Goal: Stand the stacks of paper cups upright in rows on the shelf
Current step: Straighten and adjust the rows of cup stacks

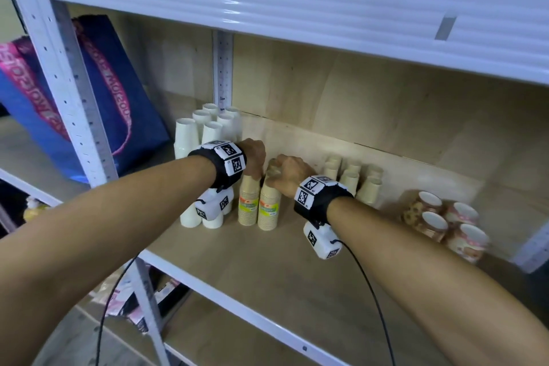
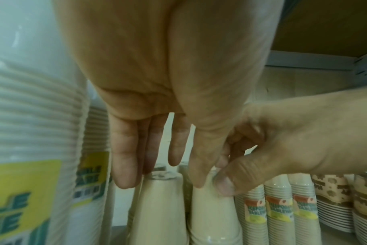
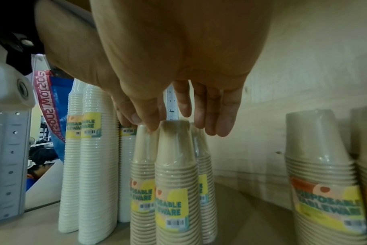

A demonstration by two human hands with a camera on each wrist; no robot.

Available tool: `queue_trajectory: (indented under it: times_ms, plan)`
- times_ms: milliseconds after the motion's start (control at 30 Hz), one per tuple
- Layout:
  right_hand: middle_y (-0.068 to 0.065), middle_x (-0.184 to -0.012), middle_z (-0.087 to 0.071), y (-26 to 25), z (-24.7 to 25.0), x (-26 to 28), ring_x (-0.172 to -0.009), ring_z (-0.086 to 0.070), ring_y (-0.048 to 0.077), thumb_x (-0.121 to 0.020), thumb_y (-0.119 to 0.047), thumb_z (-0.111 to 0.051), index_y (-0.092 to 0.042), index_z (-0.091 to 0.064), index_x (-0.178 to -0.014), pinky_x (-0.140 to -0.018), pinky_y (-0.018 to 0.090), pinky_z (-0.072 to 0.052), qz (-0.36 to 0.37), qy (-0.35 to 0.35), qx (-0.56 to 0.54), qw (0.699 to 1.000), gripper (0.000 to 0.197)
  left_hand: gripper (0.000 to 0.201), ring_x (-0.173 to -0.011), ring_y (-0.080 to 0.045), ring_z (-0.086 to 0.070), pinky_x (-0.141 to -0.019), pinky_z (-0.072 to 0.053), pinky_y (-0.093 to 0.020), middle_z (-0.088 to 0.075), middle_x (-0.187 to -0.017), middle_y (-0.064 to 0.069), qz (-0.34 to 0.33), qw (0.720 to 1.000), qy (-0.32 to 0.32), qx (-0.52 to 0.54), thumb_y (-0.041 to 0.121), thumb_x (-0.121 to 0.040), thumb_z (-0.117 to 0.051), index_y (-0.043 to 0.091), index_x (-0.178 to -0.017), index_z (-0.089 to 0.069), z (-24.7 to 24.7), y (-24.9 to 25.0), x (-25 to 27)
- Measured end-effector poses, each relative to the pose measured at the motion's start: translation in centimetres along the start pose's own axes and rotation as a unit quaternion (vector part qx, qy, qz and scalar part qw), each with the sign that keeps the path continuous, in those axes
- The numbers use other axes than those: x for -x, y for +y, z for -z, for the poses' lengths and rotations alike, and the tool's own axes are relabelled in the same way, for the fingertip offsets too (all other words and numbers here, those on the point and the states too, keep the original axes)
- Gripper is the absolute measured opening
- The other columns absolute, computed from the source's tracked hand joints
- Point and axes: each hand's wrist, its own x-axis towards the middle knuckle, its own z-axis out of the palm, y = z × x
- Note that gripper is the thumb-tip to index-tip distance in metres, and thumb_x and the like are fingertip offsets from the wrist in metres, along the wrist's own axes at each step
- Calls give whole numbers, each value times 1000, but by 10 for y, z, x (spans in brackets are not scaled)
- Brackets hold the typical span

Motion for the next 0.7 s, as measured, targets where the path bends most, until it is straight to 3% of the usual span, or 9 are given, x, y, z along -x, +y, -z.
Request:
queue_trajectory:
  times_ms: [33, 100, 233, 333, 533, 700]
  plan:
    - [1, -99, -66, -2, -3, -2, -91, -64, 26, -76, -36, -64, -20, -62, -99, -75, 36, -55, 1, -9, 1, 1000, 28, 35, -104, -24, -66, -81, -53, -28, -68, -117, -8, -1, 1000, 1, 5, 26, -88, -70, 5, -116, -71, -3, -1, -2]
    - [2, -101, -66, -5, -8, -5, -91, -64, 27, -73, -39, -65, -20, -62, -99, -76, 38, -56, 0, -19, 0, 1000, 33, 34, -105, -25, -66, -78, -50, -27, -69, -117, -9, -1, 1000, 15, 11, 22, -87, -70, 4, -116, -70, -8, -1, -1]
    - [2, -103, -65, -4, -14, -9, -90, -63, 26, -73, -37, -67, -19, -60, -102, -71, 34, -53, -5, -17, -13, 1000, 35, 32, -110, -25, -62, -79, -44, -26, -64, -119, -10, 5, 997, 69, 36, 18, -90, -66, 5, -119, -65, -18, -5, 1]
    - [4, -95, -65, -3, -13, -10, -86, -63, 28, -73, -32, -67, -19, -59, -92, -68, 35, -53, -8, -22, -17, 1000, 25, 22, -98, -23, -65, -72, -46, -29, -69, -109, -9, -1, 999, 29, 33, 18, -90, -64, 2, -104, -69, -21, -6, -4]
    - [1, -88, -63, -1, -10, -4, -84, -63, 25, -73, -29, -70, -19, -58, -86, -70, 34, -54, -8, -21, -36, 999, 20, 27, -101, -27, -66, -78, -51, -32, -70, -111, -11, -22, 999, 26, 42, 16, -87, -67, 3, -111, -70, -22, -12, -2]
    - [-8, -72, -49, 6, 0, 8, -78, -53, 20, -82, -20, -69, -27, -42, -67, -51, 22, -35, -16, 6, -41, 999, 32, 26, -92, -24, -64, -70, -50, -30, -69, -106, -11, -32, 996, 35, 76, 16, -82, -71, 4, -106, -70, -20, -10, -3]
